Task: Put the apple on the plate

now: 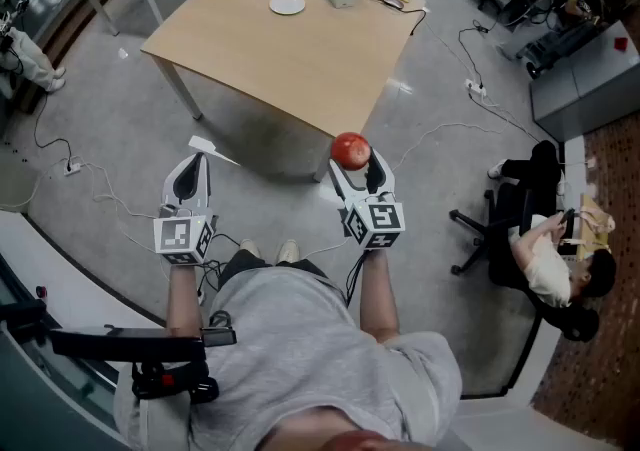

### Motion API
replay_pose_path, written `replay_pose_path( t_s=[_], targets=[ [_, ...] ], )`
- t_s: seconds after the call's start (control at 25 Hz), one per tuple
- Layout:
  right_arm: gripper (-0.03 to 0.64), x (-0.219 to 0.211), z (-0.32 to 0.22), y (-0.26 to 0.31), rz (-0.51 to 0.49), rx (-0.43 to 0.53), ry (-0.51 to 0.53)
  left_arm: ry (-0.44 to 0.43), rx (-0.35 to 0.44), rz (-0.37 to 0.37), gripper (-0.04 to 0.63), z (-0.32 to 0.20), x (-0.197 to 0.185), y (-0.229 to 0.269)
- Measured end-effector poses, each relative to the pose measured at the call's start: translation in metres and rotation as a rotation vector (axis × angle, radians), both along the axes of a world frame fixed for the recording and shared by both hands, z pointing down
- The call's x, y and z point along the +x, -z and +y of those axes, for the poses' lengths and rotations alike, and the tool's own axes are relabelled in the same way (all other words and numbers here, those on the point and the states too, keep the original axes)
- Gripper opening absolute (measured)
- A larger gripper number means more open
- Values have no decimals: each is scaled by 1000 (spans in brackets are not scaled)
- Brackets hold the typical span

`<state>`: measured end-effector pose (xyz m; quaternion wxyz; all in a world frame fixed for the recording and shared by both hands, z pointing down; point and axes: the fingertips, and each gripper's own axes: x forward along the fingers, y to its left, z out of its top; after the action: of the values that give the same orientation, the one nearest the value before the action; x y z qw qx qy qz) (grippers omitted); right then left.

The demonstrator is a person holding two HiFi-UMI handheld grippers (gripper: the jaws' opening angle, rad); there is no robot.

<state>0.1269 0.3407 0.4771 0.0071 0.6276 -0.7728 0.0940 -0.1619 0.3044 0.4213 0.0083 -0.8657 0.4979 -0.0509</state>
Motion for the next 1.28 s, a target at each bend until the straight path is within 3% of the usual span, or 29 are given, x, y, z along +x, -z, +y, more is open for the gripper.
replay_pose_path(
  t_s=[0.8,1.28],
  targets=[
    [368,11,-2,-7,-4,-23,14,-4,-19,0,18,-2,13,-7],
    [368,26,-80,-3,-20,-22,23,-17,-36,13,18,-85,30,-11]
  ],
)
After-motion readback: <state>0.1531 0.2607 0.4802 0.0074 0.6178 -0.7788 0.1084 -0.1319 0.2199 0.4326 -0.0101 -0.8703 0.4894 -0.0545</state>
